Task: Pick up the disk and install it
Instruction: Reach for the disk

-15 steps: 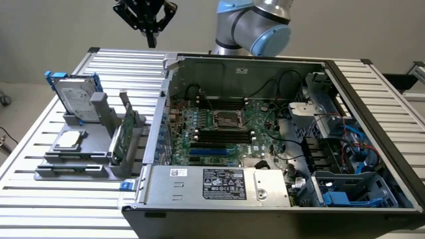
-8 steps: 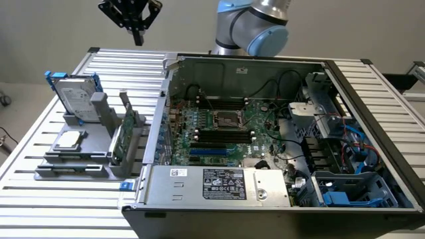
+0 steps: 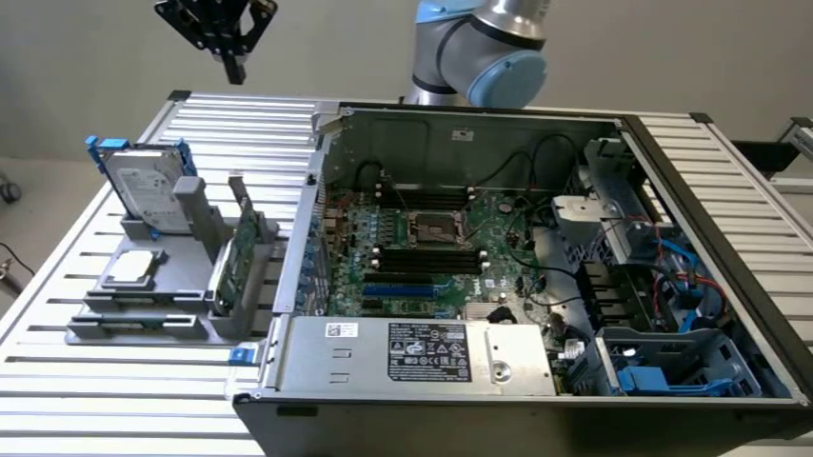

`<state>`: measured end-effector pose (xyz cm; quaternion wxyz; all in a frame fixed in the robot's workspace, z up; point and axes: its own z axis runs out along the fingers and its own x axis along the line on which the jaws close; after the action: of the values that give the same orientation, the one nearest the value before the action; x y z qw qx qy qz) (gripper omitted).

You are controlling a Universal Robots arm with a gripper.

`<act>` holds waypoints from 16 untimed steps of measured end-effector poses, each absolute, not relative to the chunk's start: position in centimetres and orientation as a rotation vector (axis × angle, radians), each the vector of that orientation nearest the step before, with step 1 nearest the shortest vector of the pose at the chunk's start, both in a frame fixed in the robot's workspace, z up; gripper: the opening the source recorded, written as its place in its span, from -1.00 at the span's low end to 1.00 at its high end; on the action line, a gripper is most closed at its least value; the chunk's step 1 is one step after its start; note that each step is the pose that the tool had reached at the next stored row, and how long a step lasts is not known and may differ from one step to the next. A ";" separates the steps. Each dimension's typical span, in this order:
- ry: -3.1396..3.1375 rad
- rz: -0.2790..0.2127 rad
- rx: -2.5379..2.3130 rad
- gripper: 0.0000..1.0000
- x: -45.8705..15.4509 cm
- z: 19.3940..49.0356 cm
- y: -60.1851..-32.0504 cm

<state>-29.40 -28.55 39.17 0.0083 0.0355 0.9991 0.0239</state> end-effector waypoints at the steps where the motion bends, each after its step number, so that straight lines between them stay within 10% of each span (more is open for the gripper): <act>1: 3.122 0.075 0.111 -0.79 -29.9 39.1 -28.6; 16: 3.122 0.075 0.109 -0.79 -36.6 38.6 -28.9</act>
<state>-36.57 -28.88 38.61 0.0083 0.0348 0.9991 0.0239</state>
